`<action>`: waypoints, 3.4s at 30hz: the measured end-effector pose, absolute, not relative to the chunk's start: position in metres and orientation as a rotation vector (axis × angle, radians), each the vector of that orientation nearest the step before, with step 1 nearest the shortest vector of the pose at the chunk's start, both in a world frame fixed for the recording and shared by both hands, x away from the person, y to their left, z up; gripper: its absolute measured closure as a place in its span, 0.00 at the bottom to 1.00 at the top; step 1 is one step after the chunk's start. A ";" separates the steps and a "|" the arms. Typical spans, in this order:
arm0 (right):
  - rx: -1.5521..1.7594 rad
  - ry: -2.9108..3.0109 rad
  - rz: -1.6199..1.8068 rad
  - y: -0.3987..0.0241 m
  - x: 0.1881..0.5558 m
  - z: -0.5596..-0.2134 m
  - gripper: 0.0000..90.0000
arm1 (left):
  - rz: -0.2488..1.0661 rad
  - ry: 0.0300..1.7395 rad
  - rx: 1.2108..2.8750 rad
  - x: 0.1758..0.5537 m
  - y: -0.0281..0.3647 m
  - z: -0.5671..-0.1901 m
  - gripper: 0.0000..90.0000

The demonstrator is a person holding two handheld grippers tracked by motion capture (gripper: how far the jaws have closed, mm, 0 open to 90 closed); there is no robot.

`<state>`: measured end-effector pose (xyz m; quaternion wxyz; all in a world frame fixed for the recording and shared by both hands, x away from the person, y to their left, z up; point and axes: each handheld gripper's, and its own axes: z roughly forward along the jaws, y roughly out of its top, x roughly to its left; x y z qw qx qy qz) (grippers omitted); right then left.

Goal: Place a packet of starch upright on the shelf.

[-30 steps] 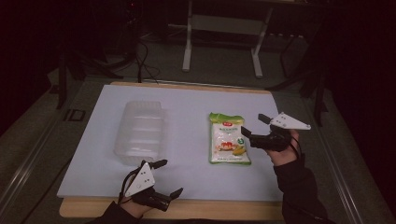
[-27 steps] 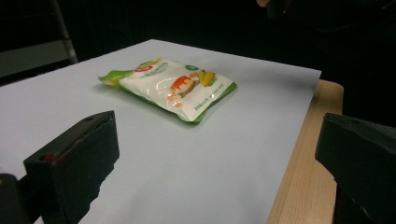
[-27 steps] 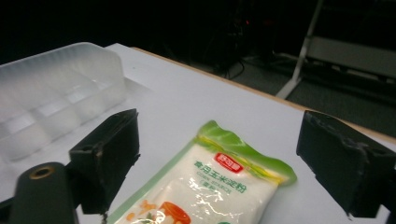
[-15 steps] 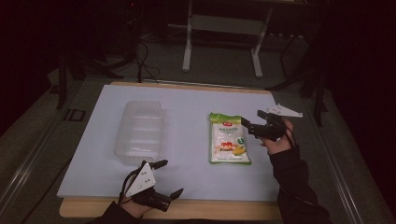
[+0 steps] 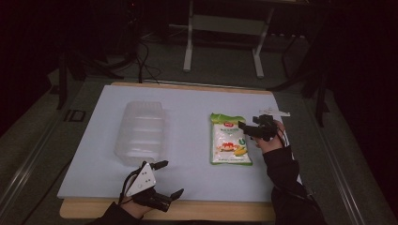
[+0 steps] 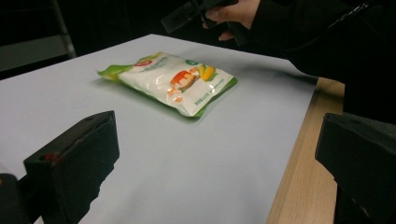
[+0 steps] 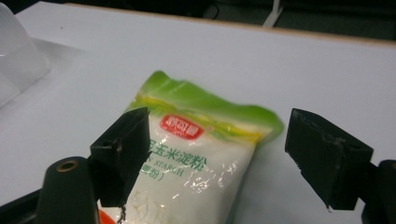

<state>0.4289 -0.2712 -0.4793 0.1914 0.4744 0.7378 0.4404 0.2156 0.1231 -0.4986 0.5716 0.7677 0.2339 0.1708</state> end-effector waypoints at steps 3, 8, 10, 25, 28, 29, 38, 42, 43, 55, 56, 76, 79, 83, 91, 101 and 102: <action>1.361 2.091 1.214 -0.270 0.434 -0.489 0.25 | 0.388 0.553 1.800 0.217 0.123 -0.499 0.00; 1.398 2.122 1.170 -0.266 0.440 -0.503 0.25 | 0.395 0.548 1.804 0.216 0.123 -0.499 0.00; 1.414 2.139 1.150 -0.265 0.443 -0.507 0.25 | 0.393 0.550 1.806 0.216 0.123 -0.500 0.00; 1.599 2.254 1.103 -0.255 0.457 -0.525 0.48 | 0.374 0.535 1.826 0.216 0.118 -0.502 0.00; 1.593 2.248 1.106 -0.253 0.456 -0.526 0.54 | 0.376 0.535 1.826 0.216 0.118 -0.502 0.00; 1.594 2.238 1.115 -0.253 0.455 -0.526 0.56 | 0.376 0.536 1.826 0.216 0.118 -0.502 0.00; 1.528 2.254 1.077 -0.244 0.450 -0.515 0.88 | 0.380 0.538 1.828 0.217 0.118 -0.502 0.01; 1.501 2.259 1.062 -0.241 0.448 -0.509 0.90 | 0.391 0.546 1.826 0.218 0.119 -0.502 0.01; 1.495 2.266 1.061 -0.241 0.447 -0.507 0.90 | 0.388 0.547 1.827 0.218 0.119 -0.502 0.01; 1.342 2.267 1.133 -0.236 0.426 -0.472 0.93 | 0.403 0.579 1.836 0.218 0.119 -0.501 0.01; 1.327 2.268 1.136 -0.235 0.424 -0.470 0.93 | 0.411 0.584 1.838 0.218 0.119 -0.501 0.01; 1.129 2.184 1.315 -0.242 0.369 -0.406 0.94 | 0.432 0.628 1.829 0.221 0.105 -0.468 0.01; 1.104 2.170 1.338 -0.242 0.359 -0.396 0.94 | 0.418 0.644 1.825 0.229 0.100 -0.458 0.01; 1.069 2.146 1.382 -0.243 0.346 -0.384 0.94 | 0.407 0.651 1.823 0.242 0.094 -0.441 0.01; 1.009 2.117 1.429 -0.245 0.321 -0.369 0.94 | 0.385 0.649 1.799 0.265 0.081 -0.419 0.01; 0.947 2.115 1.499 -0.243 0.302 -0.357 0.95 | 0.272 0.664 1.802 0.305 0.061 -0.408 0.01; 0.943 2.119 1.504 -0.242 0.300 -0.356 0.95 | 0.252 0.664 1.803 0.310 0.059 -0.409 0.01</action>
